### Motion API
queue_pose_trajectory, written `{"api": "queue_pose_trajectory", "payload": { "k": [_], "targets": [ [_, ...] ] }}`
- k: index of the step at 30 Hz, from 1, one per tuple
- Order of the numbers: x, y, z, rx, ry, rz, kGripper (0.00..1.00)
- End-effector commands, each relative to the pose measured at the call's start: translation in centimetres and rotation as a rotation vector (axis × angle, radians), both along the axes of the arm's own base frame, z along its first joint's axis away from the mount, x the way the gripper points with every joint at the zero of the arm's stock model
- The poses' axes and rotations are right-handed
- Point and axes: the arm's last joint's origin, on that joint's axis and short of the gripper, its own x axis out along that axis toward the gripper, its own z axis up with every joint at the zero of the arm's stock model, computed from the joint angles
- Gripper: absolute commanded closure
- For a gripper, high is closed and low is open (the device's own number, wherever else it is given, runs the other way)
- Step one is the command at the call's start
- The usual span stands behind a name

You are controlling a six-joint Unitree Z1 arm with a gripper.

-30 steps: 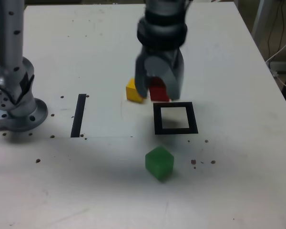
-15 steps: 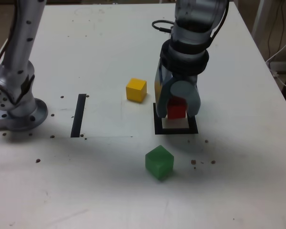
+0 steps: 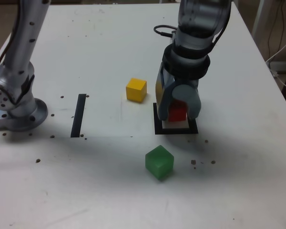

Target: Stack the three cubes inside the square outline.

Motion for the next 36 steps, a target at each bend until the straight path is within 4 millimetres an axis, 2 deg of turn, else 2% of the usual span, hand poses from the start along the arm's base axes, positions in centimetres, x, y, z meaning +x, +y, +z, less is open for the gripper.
{"api": "queue_pose_trajectory", "payload": {
  "k": [1,9,11,13,17,20,28,36],
  "targets": [
    [0.0,0.2,-0.5,0.004,0.018,0.0,0.66],
    [0.1,0.3,-1.4,-0.011,0.046,-0.01,0.62],
    [0.2,0.3,-1.6,-0.018,0.05,-0.014,0.57],
    [0.3,0.3,-1.7,-0.023,0.048,-0.019,0.47],
    [0.3,0.3,-1.4,-0.022,0.036,-0.029,0.16],
    [0.0,0.4,-1.0,-0.007,0.034,-0.028,0.03],
    [-1.0,0.6,0.7,0.019,0.015,-0.025,0.0],
    [-3.4,1.5,5.2,0.029,-0.064,-0.121,0.0]
  ]
}}
